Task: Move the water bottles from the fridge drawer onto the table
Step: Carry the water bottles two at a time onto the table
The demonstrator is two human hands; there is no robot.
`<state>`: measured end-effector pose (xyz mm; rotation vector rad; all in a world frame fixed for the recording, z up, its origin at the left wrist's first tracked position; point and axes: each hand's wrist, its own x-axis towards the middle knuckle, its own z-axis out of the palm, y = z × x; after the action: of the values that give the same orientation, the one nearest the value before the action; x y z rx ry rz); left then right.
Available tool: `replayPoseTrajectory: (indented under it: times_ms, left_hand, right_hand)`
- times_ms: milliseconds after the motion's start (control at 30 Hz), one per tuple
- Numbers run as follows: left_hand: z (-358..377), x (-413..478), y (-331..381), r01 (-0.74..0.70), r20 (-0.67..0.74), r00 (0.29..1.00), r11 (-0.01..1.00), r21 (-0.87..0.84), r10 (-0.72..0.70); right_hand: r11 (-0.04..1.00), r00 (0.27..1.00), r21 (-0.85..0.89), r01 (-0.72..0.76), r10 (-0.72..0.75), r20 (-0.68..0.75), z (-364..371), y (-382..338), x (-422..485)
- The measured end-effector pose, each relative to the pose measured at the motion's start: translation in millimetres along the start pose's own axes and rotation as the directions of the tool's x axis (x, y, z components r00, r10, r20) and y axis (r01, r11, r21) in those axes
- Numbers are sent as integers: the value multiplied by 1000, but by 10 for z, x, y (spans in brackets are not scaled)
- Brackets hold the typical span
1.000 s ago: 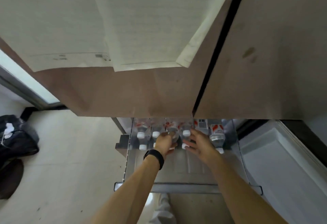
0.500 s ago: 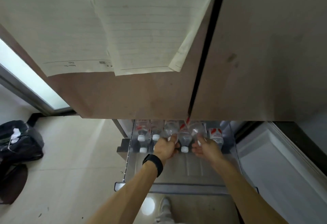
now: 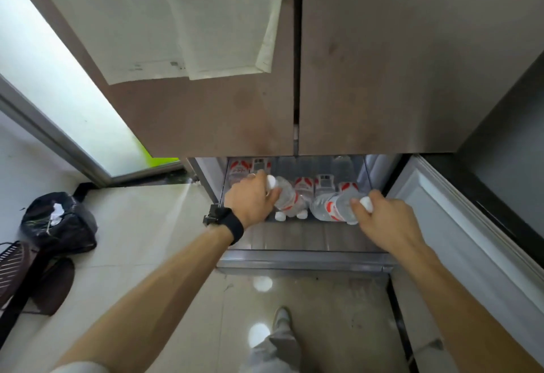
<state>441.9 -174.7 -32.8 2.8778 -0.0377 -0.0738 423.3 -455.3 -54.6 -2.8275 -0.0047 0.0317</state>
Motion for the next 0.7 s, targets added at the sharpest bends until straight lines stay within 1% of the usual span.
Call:
replayPoseTrajectory:
  times_ms: [67, 133, 167, 233, 300, 367, 433, 500, 600, 633, 700]
  left_hand:
    - [-78, 42, 89, -124, 35, 992, 992, 10, 124]
    - [-57, 79, 121, -184, 131, 974, 983, -14, 184]
    - [-2, 96, 98, -184, 185, 965, 982, -35, 187]
    - [147, 99, 15, -159, 254, 951, 984, -81, 175]
    - [301, 76, -69, -111, 249, 958, 984, -142, 144]
    - [420, 46, -129, -60, 188, 977, 973, -224, 104]
    - [517, 30, -161, -51, 147, 984, 955, -291, 97]
    - [576, -15, -161, -13, 129, 989, 906, -422, 74]
    - [677, -65, -137, 98, 184, 982, 757, -646, 30]
    - [714, -67, -124, 123, 206, 978, 720, -683, 28]
    - [796, -52, -97, 142, 231, 972, 680, -719, 41]
  right_hand:
    - [993, 997, -97, 72, -70, 30, -104, -35, -3]
    - [982, 991, -138, 129, -122, 61, -127, -91, 26]
    - [980, 986, -120, 158, -149, 81, -107, -112, 52]
    - [976, 966, -22, 219, -213, 149, 2, -136, 97]
    - [962, 947, 153, 227, -255, 198, 173, -152, 72]
    - [937, 956, 291, 192, -246, 162, 346, -177, -9]
    - [917, 978, 383, 108, -166, 122, 483, -215, -78]
    - [887, 986, 459, 49, -117, 121, 610, -245, -120]
    - [863, 984, 505, -14, -79, 161, 788, -263, -151]
    - [866, 983, 499, -30, -65, 172, 826, -268, -150]
    - [868, 977, 491, -80, -29, 211, 868, -267, -129]
